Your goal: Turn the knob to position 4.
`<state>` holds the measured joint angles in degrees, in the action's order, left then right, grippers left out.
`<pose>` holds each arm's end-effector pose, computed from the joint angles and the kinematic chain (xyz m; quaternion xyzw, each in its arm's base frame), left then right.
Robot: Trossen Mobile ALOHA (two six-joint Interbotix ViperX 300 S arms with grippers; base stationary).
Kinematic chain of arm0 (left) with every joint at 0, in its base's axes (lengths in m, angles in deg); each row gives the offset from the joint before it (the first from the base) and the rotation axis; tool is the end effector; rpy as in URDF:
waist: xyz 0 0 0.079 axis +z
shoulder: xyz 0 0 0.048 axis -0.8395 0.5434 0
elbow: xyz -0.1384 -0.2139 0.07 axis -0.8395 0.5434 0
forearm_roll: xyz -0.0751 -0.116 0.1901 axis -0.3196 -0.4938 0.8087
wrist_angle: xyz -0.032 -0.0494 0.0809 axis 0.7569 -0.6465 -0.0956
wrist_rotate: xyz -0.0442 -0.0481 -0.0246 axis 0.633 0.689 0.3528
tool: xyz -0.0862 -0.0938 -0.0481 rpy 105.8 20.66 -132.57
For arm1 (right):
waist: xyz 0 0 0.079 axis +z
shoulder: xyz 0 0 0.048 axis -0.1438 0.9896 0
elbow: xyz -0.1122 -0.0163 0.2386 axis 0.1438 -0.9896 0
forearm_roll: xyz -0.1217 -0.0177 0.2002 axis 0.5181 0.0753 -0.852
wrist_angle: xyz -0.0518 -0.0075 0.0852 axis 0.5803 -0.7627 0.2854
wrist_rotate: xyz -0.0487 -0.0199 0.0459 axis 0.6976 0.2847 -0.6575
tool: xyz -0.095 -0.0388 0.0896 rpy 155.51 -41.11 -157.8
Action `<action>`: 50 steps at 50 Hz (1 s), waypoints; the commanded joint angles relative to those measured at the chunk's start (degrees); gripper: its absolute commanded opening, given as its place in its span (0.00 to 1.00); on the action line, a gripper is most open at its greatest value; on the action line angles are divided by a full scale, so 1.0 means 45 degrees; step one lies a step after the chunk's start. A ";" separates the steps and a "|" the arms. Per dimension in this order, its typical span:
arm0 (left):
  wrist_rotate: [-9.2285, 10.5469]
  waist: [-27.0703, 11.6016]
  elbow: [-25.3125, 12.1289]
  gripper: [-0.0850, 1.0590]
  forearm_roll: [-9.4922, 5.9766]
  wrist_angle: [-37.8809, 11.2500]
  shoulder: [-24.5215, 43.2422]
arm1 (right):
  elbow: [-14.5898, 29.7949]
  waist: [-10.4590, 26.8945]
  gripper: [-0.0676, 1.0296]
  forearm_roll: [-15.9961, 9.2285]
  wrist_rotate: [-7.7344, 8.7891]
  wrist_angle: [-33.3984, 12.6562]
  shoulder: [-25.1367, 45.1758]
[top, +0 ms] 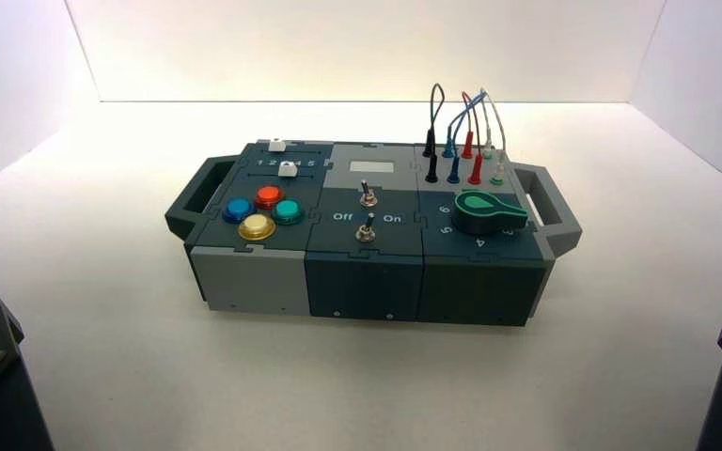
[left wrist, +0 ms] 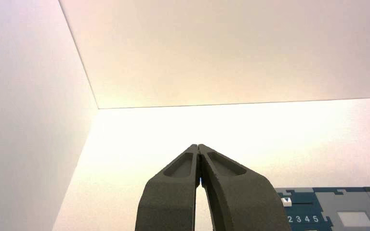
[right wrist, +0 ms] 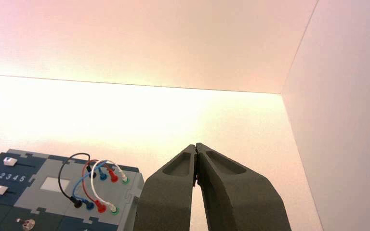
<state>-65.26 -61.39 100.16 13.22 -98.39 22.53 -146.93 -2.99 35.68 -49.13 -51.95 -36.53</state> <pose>0.3191 -0.0186 0.2386 0.0129 0.1726 -0.0246 0.9846 0.2866 0.0213 0.2411 -0.0095 0.1847 0.0328 0.9822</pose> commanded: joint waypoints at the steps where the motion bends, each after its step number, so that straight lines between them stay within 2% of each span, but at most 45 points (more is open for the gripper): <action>1: -0.0020 0.0059 -0.0273 0.05 0.0000 0.0098 0.0137 | 0.0234 -0.0098 0.04 -0.0020 -0.0098 0.0059 0.0195; 22: -0.0039 0.0059 -0.0234 0.05 0.0020 0.0020 0.0215 | 0.0254 -0.0078 0.04 -0.0078 -0.0098 0.0000 0.0312; 33: -0.0039 -0.0039 -0.0527 0.05 -0.0039 -0.0430 0.1719 | 0.0410 0.0000 0.04 -0.0488 -0.0039 -0.0645 0.1543; 37: -0.0039 -0.0176 -0.0820 0.05 -0.0059 -0.0937 0.2402 | 0.0684 0.0020 0.04 -0.0742 0.0039 -0.1484 0.2402; 42: -0.0039 -0.0645 -0.1387 0.05 -0.0059 -0.2090 0.3574 | 0.1426 0.0039 0.04 -0.1348 0.0156 -0.3477 0.3789; 50: -0.0098 -0.1348 -0.1953 0.05 -0.0039 -0.3672 0.5000 | 0.2676 0.0488 0.04 -0.1992 0.0254 -0.5195 0.5195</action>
<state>-65.44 -66.05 94.18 12.95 -111.92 41.95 -139.55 -2.38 28.21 -48.07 -71.46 -16.14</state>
